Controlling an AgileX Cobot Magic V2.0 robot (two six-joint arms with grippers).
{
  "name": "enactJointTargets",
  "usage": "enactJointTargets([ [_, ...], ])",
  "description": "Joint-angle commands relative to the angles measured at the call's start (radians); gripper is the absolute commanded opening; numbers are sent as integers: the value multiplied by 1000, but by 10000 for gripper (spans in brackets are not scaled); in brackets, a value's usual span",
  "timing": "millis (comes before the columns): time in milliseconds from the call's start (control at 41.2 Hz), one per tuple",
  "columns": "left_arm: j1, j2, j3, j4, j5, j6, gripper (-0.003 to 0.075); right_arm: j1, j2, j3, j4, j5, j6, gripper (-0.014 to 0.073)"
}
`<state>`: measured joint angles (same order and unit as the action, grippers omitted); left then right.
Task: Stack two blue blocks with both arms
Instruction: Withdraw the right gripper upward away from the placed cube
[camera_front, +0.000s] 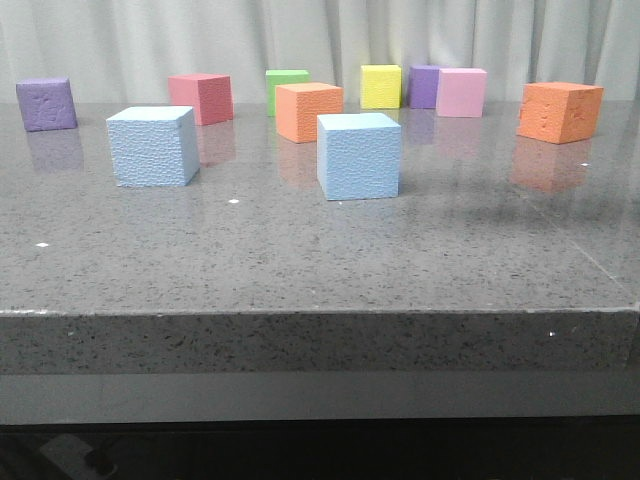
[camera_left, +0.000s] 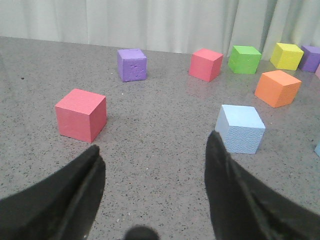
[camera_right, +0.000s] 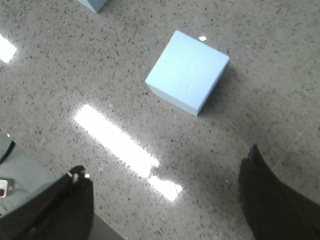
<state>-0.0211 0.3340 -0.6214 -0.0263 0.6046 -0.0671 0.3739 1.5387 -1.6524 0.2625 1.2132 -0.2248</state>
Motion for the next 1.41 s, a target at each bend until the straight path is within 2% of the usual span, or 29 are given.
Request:
enactJointTargets([
  [0,-3,19,-27,-5,-77,3,437,-15,-149,95,26,-107,-51,598],
  [243,-3,19,-27,-5,-77,3,437,-15,-428,442,26,-392,-55,598],
  [437,-3,19,-27,-5,-77,3,437,-15,-585,673,26,-514,-55,598],
  [607,-3,19,-27,-5,-77,3,437,-15,-675,809,32,-623,-55,598],
  [704,-3,19,-27,-5,-77,3,437,-15,-690,834,31,-653,-55,598],
  [1141,-3,24,-27,-14,-110,3,438,-15,-688,834,33,-622,-54,598],
  [1238,-3,54,-32,-14,-110,10,463,-15,-688,834,33,-622,-54,598],
  [1384,-19,140,-80,-22,-95,73,566,-15,-688,834,33,-622,-54,598],
])
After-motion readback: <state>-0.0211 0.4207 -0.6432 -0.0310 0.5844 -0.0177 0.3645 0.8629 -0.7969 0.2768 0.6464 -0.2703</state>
